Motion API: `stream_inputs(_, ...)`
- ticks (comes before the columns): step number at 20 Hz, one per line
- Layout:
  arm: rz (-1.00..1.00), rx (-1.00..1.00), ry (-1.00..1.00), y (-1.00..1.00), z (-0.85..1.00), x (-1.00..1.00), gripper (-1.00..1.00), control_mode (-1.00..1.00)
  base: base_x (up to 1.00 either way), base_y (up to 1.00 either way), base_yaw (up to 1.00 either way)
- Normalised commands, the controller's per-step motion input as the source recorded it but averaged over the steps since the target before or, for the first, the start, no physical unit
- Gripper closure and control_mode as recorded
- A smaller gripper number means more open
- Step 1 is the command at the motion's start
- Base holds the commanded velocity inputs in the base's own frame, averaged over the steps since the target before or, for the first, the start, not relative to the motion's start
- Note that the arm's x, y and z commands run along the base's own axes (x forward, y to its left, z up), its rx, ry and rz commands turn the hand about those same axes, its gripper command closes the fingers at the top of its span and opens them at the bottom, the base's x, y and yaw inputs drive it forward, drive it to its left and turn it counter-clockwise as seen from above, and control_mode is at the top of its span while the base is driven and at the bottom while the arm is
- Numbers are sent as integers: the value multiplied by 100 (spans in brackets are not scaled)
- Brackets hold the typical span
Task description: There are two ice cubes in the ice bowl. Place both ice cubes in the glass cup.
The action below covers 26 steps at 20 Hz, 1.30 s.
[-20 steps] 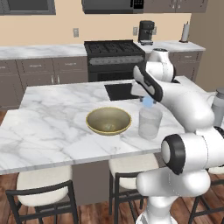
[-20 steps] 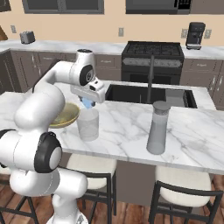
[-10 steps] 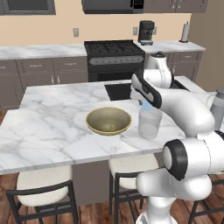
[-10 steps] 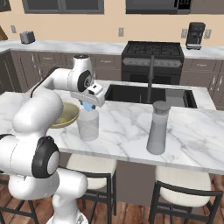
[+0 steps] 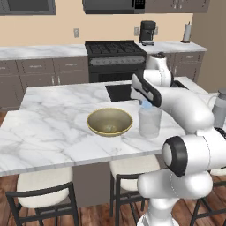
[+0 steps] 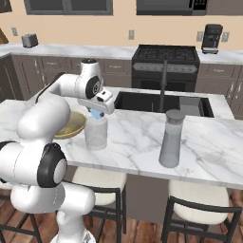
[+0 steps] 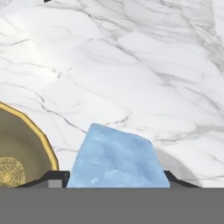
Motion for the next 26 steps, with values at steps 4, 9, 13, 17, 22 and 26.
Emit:
stream_inputs(4, 0, 0, 0, -2, -12, -80, 100, -100, 0, 0, 0)
stream_inputs(9, 0, 0, -6, 0, 0, -30, 100, -100, 0, 0, 0)
stream_inputs(13, 0, 0, -3, 0, 1, 0, 100, -100, 0, 0, 0)
stream_inputs(17, 0, 0, -2, -1, 0, 3, 100, -100, 0, 0, 0)
stream_inputs(22, 0, 0, 0, -1, 0, -1, 100, -100, 0, 0, 0)
stream_inputs(26, 0, 0, 0, 0, 0, 0, -100, -100, 0, 0, 0)
